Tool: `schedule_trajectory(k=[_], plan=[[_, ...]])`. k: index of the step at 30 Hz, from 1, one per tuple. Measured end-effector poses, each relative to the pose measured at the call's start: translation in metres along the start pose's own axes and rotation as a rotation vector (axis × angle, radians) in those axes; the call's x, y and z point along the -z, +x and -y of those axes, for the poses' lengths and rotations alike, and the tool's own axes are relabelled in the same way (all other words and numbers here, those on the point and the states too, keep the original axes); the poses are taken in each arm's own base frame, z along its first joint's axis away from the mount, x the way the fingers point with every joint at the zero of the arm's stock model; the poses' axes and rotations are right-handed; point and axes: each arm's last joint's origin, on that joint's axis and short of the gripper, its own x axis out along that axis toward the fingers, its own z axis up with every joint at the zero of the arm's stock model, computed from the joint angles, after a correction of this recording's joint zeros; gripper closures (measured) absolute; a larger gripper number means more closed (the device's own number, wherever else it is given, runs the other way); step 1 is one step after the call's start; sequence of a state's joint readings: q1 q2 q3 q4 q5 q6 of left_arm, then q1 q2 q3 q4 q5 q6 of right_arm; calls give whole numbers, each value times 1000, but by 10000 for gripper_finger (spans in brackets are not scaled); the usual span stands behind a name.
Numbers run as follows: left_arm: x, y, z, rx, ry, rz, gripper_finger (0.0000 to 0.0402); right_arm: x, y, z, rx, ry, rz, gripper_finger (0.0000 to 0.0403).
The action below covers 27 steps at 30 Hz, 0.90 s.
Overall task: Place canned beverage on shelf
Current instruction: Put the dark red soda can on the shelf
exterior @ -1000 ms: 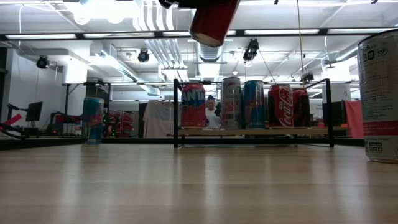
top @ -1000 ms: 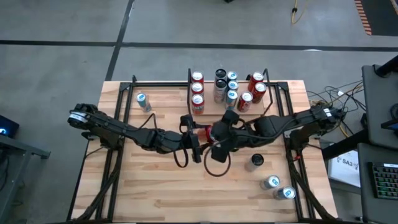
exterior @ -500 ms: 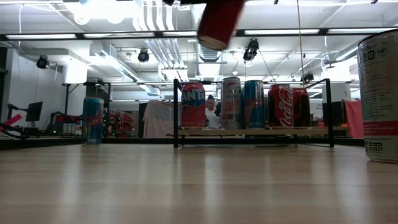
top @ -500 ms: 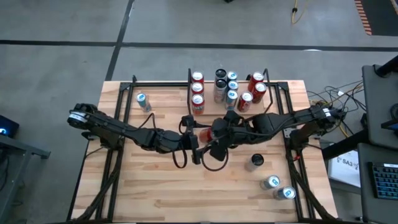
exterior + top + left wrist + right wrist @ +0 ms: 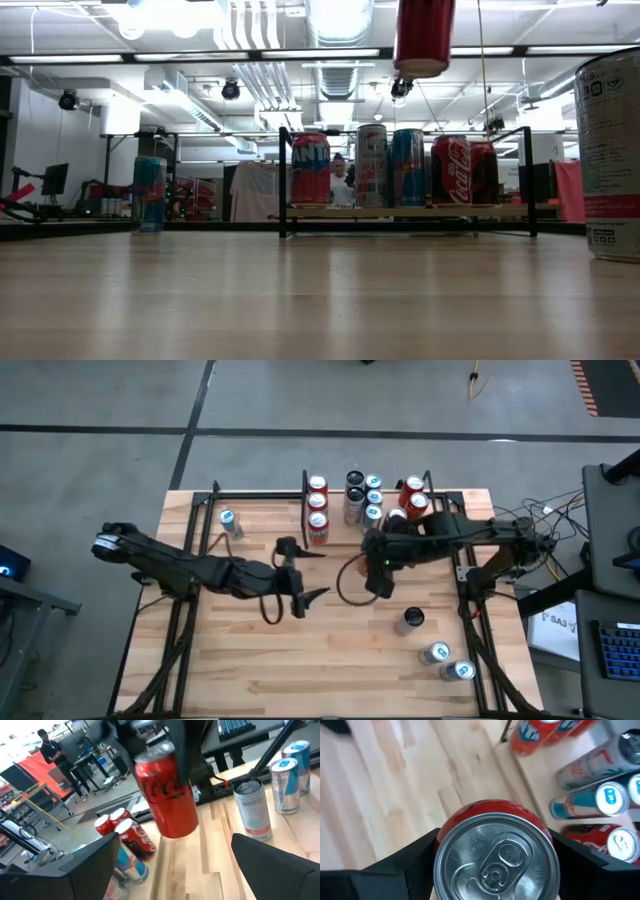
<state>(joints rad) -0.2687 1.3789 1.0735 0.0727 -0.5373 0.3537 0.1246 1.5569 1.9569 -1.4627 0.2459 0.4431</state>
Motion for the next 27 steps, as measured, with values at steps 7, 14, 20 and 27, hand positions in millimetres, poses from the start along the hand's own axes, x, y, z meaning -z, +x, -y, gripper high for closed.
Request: schedule_trajectory(k=[7,14,20,27], plan=[[-9,-28,-21,-11,-21,28,33,3,9,29,-34,-21,-97,111],[-3,-46,-30,-2,-56,10,33,20,8,64,-24,22,-129,111],[12,-58,-31,-1,-90,29,33,44,-1,93,11,106,-114,111],[23,-67,-33,-20,-125,83,33,73,4,114,42,180,-107,111]])
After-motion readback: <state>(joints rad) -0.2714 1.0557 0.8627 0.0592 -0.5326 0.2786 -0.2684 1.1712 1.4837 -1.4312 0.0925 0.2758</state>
